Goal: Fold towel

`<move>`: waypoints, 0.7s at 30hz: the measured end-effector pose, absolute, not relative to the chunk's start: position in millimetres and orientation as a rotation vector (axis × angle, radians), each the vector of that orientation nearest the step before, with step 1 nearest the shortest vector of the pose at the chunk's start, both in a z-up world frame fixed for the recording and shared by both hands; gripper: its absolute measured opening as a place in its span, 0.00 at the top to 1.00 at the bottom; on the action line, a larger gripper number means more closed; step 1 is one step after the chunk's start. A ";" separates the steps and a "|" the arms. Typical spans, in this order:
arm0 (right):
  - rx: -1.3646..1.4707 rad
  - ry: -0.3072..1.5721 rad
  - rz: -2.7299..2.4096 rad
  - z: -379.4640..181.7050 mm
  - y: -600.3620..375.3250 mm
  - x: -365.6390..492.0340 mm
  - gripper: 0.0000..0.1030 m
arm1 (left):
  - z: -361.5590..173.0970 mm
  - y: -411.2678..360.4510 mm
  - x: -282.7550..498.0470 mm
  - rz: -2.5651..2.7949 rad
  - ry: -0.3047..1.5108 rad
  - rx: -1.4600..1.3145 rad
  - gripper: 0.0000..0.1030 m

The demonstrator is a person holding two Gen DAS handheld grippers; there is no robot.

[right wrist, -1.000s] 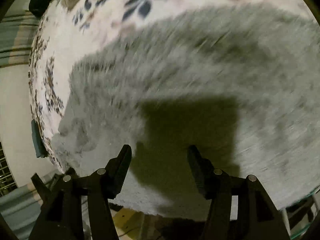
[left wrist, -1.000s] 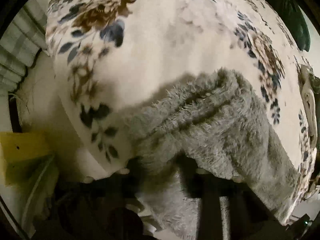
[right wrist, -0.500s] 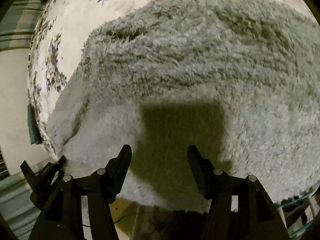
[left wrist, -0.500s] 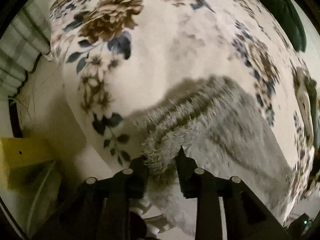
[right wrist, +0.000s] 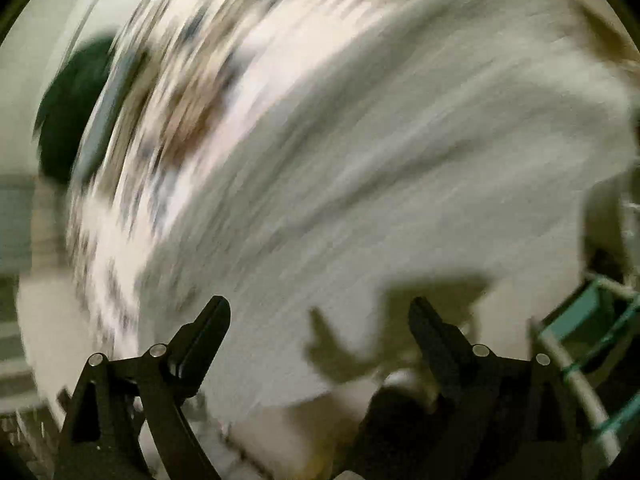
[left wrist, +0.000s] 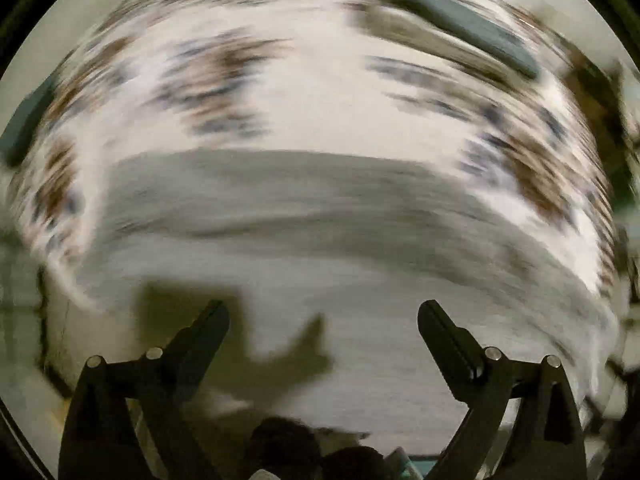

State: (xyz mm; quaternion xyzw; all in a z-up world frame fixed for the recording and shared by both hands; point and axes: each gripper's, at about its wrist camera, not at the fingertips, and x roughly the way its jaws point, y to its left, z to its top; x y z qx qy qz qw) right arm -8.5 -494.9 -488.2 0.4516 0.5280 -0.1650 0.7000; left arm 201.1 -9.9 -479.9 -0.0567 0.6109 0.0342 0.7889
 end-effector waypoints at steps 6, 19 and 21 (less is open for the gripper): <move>0.936 1.075 -0.533 -486.1 -667.4 -5.3 0.11 | -503.8 -164.2 229.3 -0.172 1.348 0.066 0.06; 0.784 1.129 -0.355 -519.3 -735.4 60.8 0.92 | -559.1 -294.0 245.5 -0.252 1.383 0.331 0.06; 0.837 1.186 -0.328 -529.5 -740.1 61.0 0.74 | -559.3 -295.6 242.0 -0.248 1.397 0.334 0.06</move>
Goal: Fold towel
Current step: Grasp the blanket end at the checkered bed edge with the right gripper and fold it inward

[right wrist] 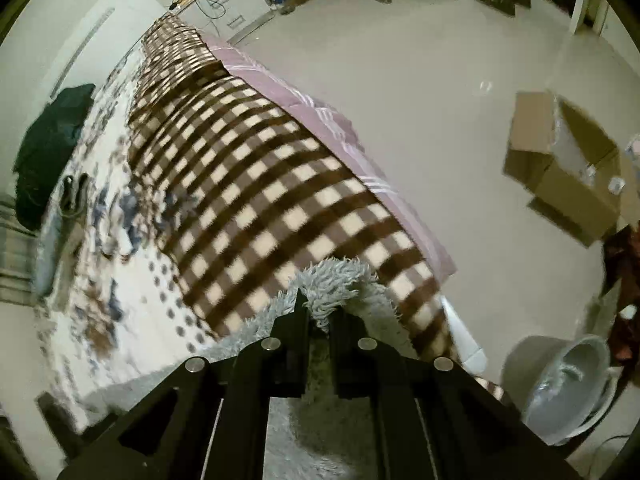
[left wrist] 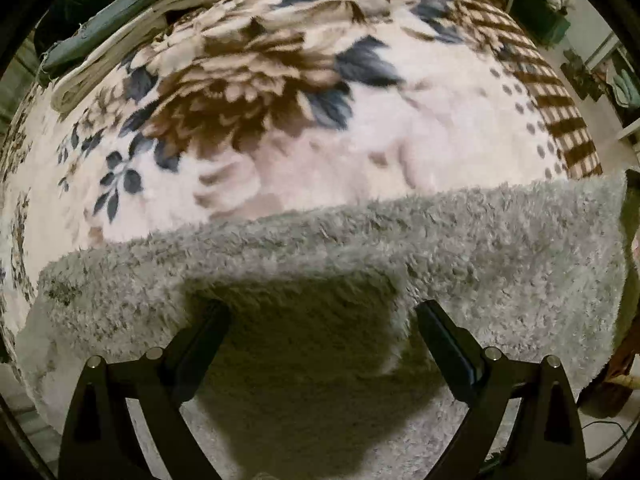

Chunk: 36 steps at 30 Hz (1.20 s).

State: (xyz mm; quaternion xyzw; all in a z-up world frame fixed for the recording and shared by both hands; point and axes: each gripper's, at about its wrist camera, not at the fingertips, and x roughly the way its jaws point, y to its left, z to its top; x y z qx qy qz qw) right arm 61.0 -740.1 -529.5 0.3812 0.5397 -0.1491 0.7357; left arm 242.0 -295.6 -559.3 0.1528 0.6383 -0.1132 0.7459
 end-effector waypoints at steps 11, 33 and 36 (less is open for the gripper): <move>1.402 0.980 -0.569 -552.8 -718.9 -128.2 0.56 | -568.6 -307.8 189.2 -0.264 1.463 0.400 0.06; 1.548 0.768 -0.442 -633.1 -671.7 -155.1 0.46 | -623.2 -297.9 186.5 -0.242 1.593 0.336 0.00; 1.490 0.661 -0.445 -620.9 -668.2 -150.2 0.59 | -626.6 -302.4 191.8 -0.242 1.588 0.338 0.00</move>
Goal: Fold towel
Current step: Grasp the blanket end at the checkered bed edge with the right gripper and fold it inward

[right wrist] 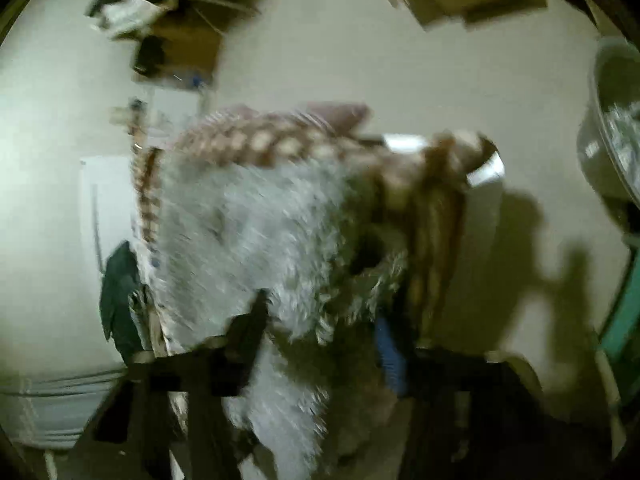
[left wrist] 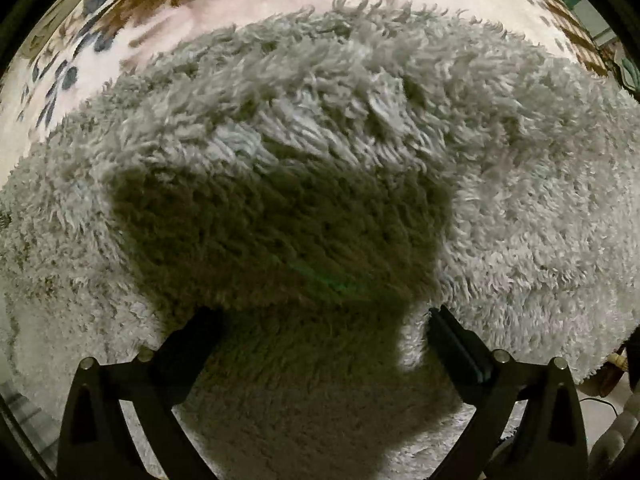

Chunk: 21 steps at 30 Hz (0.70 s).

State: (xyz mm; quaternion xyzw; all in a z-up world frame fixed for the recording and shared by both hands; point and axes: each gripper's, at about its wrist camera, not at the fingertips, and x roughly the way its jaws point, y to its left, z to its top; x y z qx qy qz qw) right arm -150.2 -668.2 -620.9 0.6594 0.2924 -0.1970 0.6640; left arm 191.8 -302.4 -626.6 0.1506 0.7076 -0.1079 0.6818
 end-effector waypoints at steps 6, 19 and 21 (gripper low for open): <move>1.522 0.598 -0.384 -632.8 -665.2 -124.9 0.49 | -623.5 -297.3 164.2 -0.223 1.561 0.319 0.00; 1.529 0.464 -0.356 -644.4 -672.9 -112.6 0.51 | -593.4 -325.7 134.1 -0.290 1.479 0.294 0.00; 1.491 0.434 -0.334 -635.1 -675.1 -106.6 0.60 | -594.4 -325.1 143.3 -0.284 1.477 0.284 0.00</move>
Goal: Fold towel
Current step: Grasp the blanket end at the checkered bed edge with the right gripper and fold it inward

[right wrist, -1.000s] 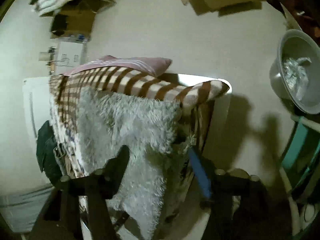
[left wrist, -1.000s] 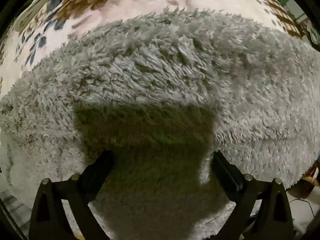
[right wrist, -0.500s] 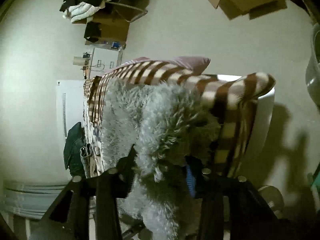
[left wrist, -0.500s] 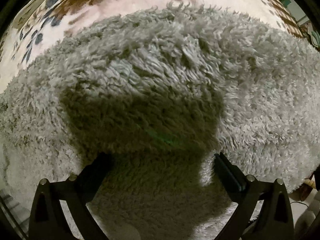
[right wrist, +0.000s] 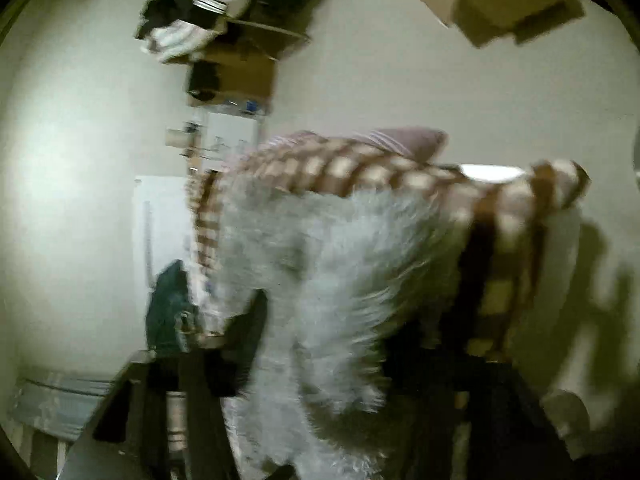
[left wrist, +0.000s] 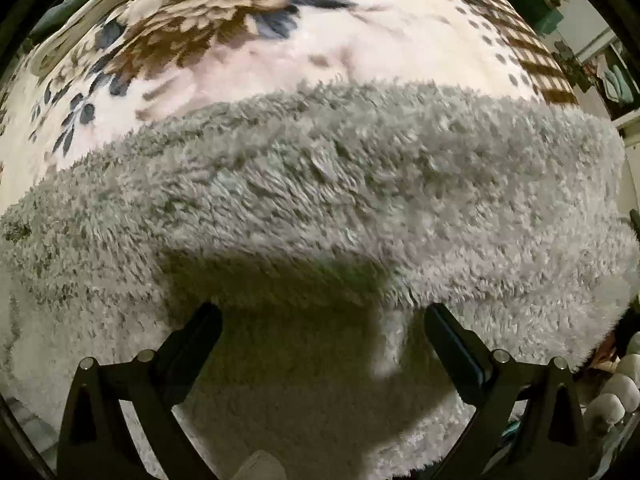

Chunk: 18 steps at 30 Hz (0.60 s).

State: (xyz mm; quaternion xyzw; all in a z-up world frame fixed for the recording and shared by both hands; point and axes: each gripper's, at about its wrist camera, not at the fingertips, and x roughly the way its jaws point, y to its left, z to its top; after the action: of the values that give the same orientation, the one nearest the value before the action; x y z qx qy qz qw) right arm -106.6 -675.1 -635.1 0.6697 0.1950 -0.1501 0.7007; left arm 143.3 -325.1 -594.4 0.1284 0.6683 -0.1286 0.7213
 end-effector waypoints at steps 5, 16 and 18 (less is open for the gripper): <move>1.460 0.542 -0.339 -648.4 -678.8 -78.5 0.42 | -589.6 -329.2 156.4 -0.263 1.479 0.272 0.00; 1.418 0.514 -0.410 -624.8 -669.2 -92.8 0.84 | -571.6 -308.6 192.8 -0.280 1.467 0.234 0.00; 1.392 0.489 -0.383 -600.8 -660.9 -95.3 0.84 | -558.1 -299.7 198.1 -0.280 1.456 0.203 0.00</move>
State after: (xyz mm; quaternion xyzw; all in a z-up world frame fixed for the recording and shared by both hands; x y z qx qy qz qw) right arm -95.3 -660.9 -600.8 0.6304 0.2216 -0.1735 0.7234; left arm 198.1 -299.7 -558.1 0.0924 0.6618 -0.1275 0.7329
